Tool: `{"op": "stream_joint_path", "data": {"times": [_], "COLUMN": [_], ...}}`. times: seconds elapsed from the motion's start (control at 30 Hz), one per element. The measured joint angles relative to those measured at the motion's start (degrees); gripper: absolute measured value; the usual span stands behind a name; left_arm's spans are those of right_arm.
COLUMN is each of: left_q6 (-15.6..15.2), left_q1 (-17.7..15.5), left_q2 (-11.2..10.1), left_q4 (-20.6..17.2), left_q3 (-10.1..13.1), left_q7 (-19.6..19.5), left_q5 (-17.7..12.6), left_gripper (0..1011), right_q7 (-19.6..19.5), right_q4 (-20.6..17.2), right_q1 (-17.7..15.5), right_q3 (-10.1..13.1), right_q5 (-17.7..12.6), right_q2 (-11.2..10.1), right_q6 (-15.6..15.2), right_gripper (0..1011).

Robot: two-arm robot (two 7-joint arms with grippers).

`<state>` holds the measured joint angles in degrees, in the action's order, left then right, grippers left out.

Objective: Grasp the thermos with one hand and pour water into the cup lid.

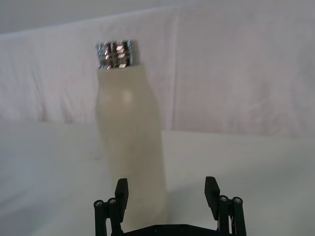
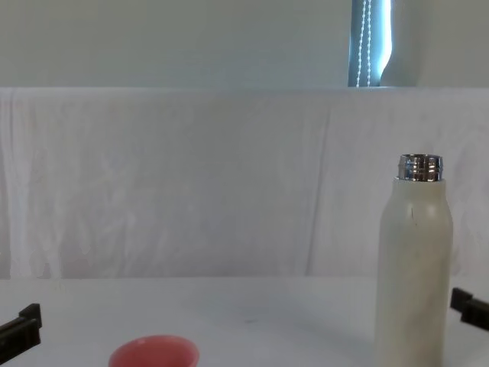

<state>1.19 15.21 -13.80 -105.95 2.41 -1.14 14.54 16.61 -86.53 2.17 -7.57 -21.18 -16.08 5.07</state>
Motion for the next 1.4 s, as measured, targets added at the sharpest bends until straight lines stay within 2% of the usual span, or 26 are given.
{"op": "stream_joint_path", "data": {"times": [0.17,0.27,0.5,0.93,1.4], "left_q6": [0.00,0.00,0.00,0.00,0.00], "left_q1": [0.00,0.00,0.00,0.00,0.00], "left_q2": [0.00,0.00,0.00,0.00,0.00], "left_q4": [0.00,0.00,0.00,0.00,0.00], "left_q3": [0.00,0.00,0.00,0.00,0.00], "left_q7": [0.00,0.00,0.00,0.00,0.00], "left_q5": [0.00,0.00,0.00,0.00,0.00], "left_gripper": [1001,1001,1001,1001,1001], "right_q7": [-1.79,-2.96,-3.52,-2.27,0.03], "right_q4": [-2.02,-3.31,-4.97,-6.04,-5.40], "right_q1": [-1.51,-2.46,-4.00,-5.51,-4.85], "right_q3": [0.73,0.99,0.98,0.01,-2.56], "right_q5": [0.80,2.29,3.81,4.25,4.44], "right_q2": [0.31,0.66,1.48,2.09,2.31], "right_q6": [1.22,2.14,2.74,2.16,3.00], "right_gripper": [1001,1001,1001,1002,1001]}}
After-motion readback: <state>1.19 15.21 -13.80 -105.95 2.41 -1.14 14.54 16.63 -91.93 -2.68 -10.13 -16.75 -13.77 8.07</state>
